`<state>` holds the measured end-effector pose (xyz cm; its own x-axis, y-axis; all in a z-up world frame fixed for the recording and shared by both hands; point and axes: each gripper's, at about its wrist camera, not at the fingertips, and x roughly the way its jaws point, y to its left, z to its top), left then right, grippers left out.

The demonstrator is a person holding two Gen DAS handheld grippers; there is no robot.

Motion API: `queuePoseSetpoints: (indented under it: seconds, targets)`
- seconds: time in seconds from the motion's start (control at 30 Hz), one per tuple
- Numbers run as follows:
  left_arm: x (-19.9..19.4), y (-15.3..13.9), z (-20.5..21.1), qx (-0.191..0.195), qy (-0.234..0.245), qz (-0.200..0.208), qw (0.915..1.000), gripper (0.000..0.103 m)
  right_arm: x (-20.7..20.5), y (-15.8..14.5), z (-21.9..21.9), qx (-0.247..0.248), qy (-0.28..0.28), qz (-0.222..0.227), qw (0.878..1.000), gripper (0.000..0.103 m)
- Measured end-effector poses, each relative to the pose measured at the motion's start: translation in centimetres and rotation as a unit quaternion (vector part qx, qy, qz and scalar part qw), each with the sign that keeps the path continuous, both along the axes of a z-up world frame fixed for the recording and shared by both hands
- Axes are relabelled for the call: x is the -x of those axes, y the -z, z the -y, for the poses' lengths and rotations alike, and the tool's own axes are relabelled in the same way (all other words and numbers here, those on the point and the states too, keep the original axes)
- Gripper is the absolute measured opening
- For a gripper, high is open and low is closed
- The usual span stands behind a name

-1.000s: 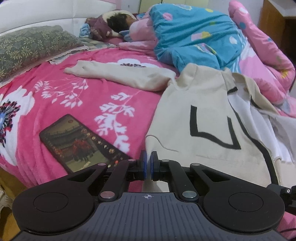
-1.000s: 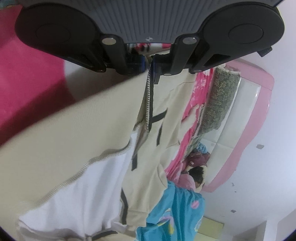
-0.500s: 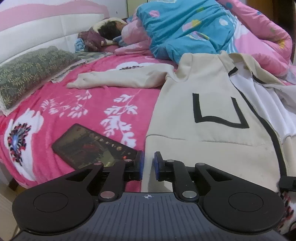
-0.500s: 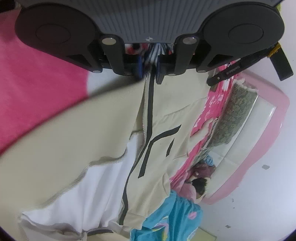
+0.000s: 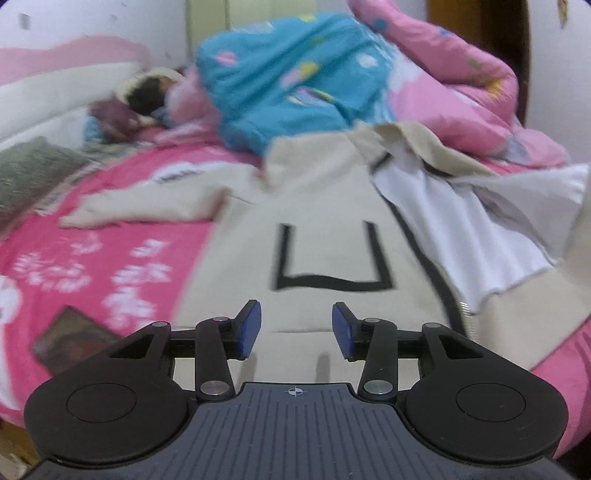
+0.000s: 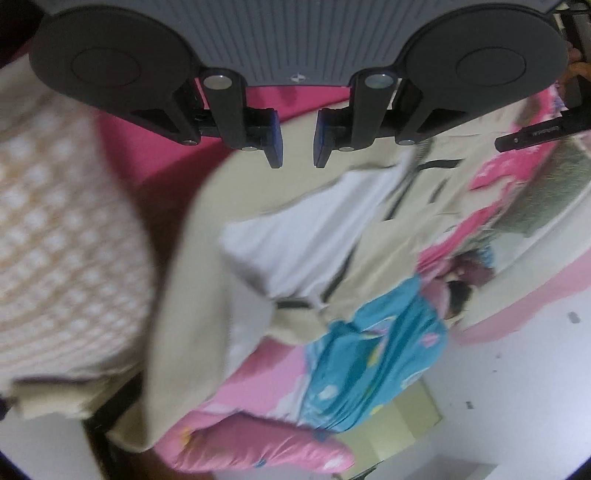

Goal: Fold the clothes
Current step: 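Open both grippers and release the hoodie hem and zipper edge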

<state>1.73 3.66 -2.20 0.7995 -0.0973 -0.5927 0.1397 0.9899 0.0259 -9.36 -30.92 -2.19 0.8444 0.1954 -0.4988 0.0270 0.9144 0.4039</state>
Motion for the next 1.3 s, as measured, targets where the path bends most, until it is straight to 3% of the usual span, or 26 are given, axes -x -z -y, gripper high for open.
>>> queuePoseSetpoints:
  seconds: [0.07,0.1,0.17,0.3,0.4,0.43,0.57,0.67,0.8,0.83,0.9,0.97,1.07,1.13,1.2,1.3]
  targets:
    - [-0.7,0.8,1.1,0.008,0.013,-0.013,0.9998,0.042,-0.1,1.0,0.3,0.009,0.000,-0.008,1.000,0.021]
    - [-1.1,1.2,1.5,0.011,0.019,-0.019,0.9996,0.042,-0.3,1.9,0.4,0.018,-0.002,-0.025,1.000,0.027]
    - [-1.5,1.8,2.1,0.014,0.024,-0.030,0.9991,0.042,-0.8,3.1,0.5,0.038,-0.009,-0.055,0.998,0.027]
    - [-2.1,2.2,2.8,0.018,0.035,-0.036,0.9986,0.044,-0.3,0.8,1.0,0.045,-0.024,-0.042,0.998,0.029]
    - [-2.8,2.5,2.9,0.028,0.040,-0.038,0.9981,0.047,0.5,-2.7,4.5,-0.004,0.008,0.006,1.000,0.031]
    - [-3.0,2.6,3.0,0.031,0.042,-0.039,0.9979,0.048,0.8,-3.9,5.7,-0.020,0.019,0.022,0.999,0.036]
    - [-3.6,3.5,3.0,0.045,0.040,-0.043,0.9973,0.049,1.4,-8.2,10.0,-0.075,0.065,0.074,0.992,0.041]
    - [-3.7,3.8,2.7,0.053,0.043,-0.038,0.9969,0.051,0.2,-8.1,12.2,-0.101,0.116,0.052,0.987,0.042]
    - [-3.8,4.1,2.1,0.069,0.049,-0.035,0.9958,0.052,-2.2,-6.6,14.7,-0.235,0.136,0.035,0.962,0.045]
    - [-3.8,4.1,2.0,0.074,0.049,-0.034,0.9954,0.052,-2.8,-6.4,15.2,-0.260,0.140,0.037,0.955,0.053]
    - [-3.8,4.3,1.7,0.085,0.050,-0.032,0.9946,0.053,-3.9,-6.4,15.9,-0.274,0.158,0.048,0.947,0.068]
    - [-3.7,4.4,1.4,0.093,0.052,-0.027,0.9939,0.053,-4.5,-6.4,16.8,-0.269,0.184,0.046,0.944,0.068]
    - [-3.5,4.7,1.0,0.105,0.056,-0.019,0.9927,0.053,-6.1,-6.7,16.6,-0.252,0.205,0.046,0.945,0.054]
    - [-3.5,4.7,0.7,0.116,0.058,-0.015,0.9914,0.053,-6.9,-7.2,16.1,-0.233,0.210,0.052,0.948,0.023]
    - [-3.5,4.8,0.3,0.131,0.059,-0.014,0.9896,0.053,-7.4,-8.2,15.2,-0.211,0.208,0.062,0.953,0.012]
    - [-3.7,4.8,-0.4,0.157,0.058,-0.017,0.9857,0.053,-9.0,-11.1,11.5,-0.150,0.149,0.093,0.973,0.009]
